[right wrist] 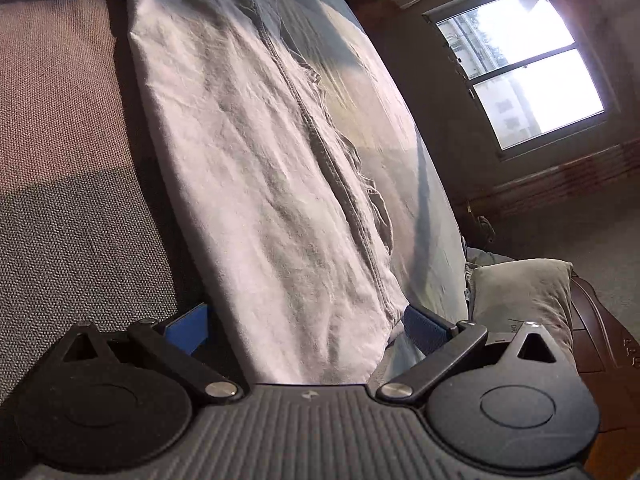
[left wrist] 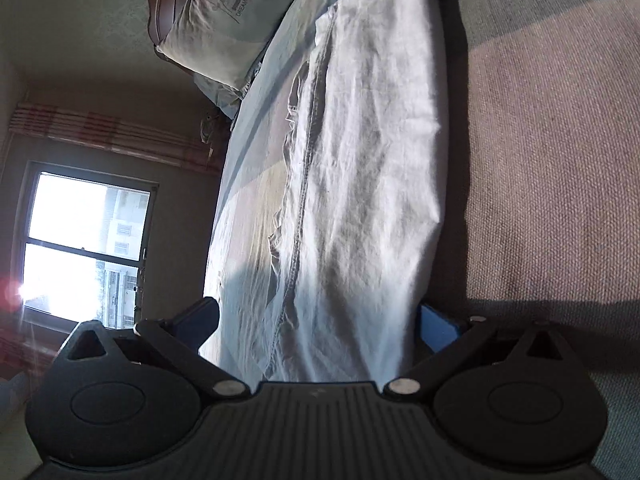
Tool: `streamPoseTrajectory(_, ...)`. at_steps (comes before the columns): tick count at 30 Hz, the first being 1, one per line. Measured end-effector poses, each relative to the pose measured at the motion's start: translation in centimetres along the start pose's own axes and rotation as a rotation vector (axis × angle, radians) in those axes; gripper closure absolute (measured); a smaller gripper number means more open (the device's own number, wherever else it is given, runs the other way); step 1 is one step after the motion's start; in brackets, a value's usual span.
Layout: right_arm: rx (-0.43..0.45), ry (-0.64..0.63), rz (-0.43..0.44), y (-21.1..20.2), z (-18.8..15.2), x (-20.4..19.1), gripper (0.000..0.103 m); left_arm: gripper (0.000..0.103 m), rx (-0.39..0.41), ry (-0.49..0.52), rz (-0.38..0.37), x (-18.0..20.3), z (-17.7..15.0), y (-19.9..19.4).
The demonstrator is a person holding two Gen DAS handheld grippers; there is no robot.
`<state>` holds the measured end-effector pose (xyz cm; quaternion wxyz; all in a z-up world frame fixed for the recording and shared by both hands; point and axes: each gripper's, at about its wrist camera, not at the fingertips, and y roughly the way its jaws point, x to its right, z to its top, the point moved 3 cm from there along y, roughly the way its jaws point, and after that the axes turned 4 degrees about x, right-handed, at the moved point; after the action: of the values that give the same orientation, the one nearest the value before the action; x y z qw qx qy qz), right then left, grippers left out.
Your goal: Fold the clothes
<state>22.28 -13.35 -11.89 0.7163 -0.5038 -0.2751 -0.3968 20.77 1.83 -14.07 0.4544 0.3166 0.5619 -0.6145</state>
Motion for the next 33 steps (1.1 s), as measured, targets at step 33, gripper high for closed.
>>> streamPoseTrajectory(33,-0.031,0.049,-0.071,5.2,-2.0,4.0,0.000,0.000,-0.115,0.135,0.013,-1.5,-2.1,5.8)
